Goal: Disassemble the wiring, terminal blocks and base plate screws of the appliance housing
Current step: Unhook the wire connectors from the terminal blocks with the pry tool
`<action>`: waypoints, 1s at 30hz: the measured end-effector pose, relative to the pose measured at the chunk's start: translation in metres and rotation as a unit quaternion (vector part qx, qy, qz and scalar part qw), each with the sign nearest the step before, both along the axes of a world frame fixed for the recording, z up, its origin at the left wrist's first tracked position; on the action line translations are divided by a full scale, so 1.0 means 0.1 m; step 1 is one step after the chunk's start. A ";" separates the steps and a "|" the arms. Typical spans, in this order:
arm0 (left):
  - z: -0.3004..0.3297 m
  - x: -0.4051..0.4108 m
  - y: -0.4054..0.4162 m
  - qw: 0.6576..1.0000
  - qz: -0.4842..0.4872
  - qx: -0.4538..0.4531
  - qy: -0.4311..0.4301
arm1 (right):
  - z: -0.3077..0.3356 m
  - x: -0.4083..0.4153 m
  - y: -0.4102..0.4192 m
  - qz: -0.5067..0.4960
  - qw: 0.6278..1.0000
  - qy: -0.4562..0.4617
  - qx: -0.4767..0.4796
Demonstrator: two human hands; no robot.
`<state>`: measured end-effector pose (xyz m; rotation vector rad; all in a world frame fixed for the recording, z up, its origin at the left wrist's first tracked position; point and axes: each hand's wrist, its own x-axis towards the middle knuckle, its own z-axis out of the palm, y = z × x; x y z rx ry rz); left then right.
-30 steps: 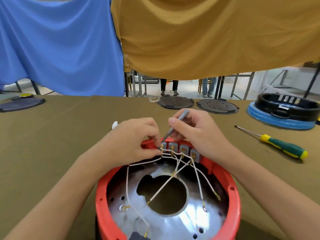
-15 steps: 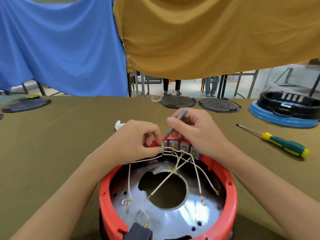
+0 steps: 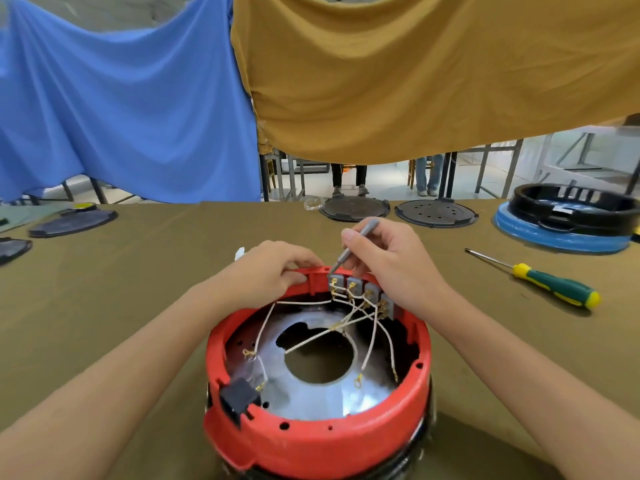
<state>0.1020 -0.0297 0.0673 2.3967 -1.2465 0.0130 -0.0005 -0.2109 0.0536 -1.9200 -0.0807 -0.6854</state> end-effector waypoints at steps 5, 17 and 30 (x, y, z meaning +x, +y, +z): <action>-0.07 0.03 -0.03 0.982 0.129 0.127 -0.060 | -0.01 0.01 -0.09 0.016 0.999 0.015 0.038; -0.06 -0.22 -0.08 0.993 0.089 -0.072 0.007 | -0.11 0.02 0.00 -0.054 0.998 -0.022 0.006; -0.08 -0.40 -0.32 0.954 0.241 -0.053 0.169 | -0.09 -0.04 0.02 -0.052 0.996 -0.045 -0.053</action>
